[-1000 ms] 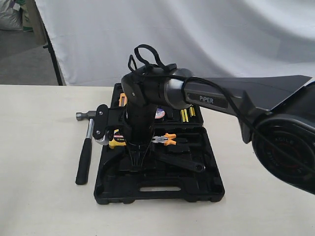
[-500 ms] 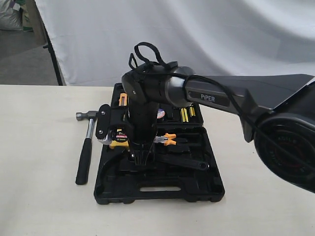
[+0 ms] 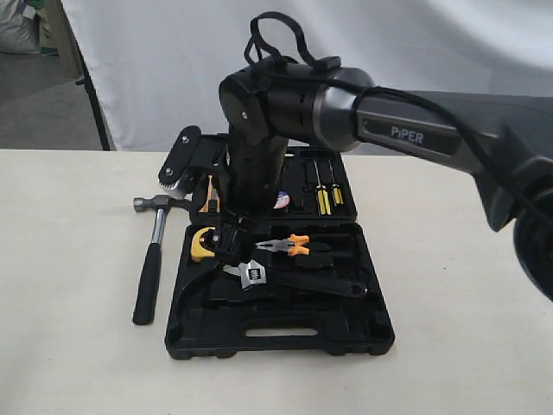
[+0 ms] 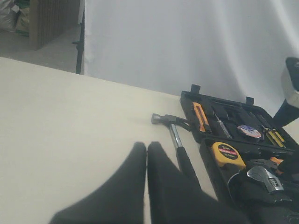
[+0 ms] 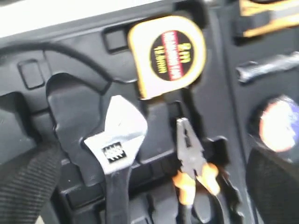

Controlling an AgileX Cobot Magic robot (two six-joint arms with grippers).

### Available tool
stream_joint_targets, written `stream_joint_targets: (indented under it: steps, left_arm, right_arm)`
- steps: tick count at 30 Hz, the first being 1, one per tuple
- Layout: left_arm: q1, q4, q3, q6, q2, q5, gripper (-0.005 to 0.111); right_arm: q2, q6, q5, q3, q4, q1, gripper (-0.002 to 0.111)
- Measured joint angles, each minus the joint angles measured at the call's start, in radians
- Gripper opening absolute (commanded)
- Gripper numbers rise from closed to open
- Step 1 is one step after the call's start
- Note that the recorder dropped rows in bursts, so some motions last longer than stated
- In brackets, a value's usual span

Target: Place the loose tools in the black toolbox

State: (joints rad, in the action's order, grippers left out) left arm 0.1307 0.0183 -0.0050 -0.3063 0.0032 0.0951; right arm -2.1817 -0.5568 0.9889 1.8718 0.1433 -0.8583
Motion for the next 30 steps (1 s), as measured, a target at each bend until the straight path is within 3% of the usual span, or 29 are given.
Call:
stream_joint_targets:
  steps: [19, 22, 24, 25, 26, 27, 29, 30]
  left_arm:
    - [0.0, 0.0, 0.0, 0.0, 0.0, 0.0, 0.001]
    - [0.0, 0.0, 0.0, 0.0, 0.0, 0.0, 0.001]
    - [0.0, 0.0, 0.0, 0.0, 0.0, 0.0, 0.001]
    - [0.0, 0.0, 0.0, 0.0, 0.0, 0.0, 0.001]
    - [0.0, 0.0, 0.0, 0.0, 0.0, 0.0, 0.001]
    - [0.0, 0.0, 0.0, 0.0, 0.0, 0.0, 0.001]
    - [0.0, 0.0, 0.0, 0.0, 0.0, 0.0, 0.001]
    - [0.0, 0.0, 0.0, 0.0, 0.0, 0.0, 0.001]
  right_arm:
    - [0.049, 0.061, 0.165, 0.0, 0.038, 0.043, 0.1]
    - [0.053, 0.065, 0.204, 0.0, 0.038, 0.066, 0.095]
    - [0.059, 0.069, 0.219, 0.0, 0.031, 0.084, 0.084]
    - [0.064, 0.071, 0.219, 0.0, 0.024, 0.093, 0.064]
    - [0.077, 0.072, 0.222, 0.0, -0.001, 0.116, 0.054]
    - [0.083, 0.072, 0.222, 0.0, -0.012, 0.125, 0.029]
    - [0.104, 0.072, 0.224, -0.004, -0.071, 0.162, 0.0]
    - [0.108, 0.06, 0.226, -0.011, -0.115, 0.184, 0.001]
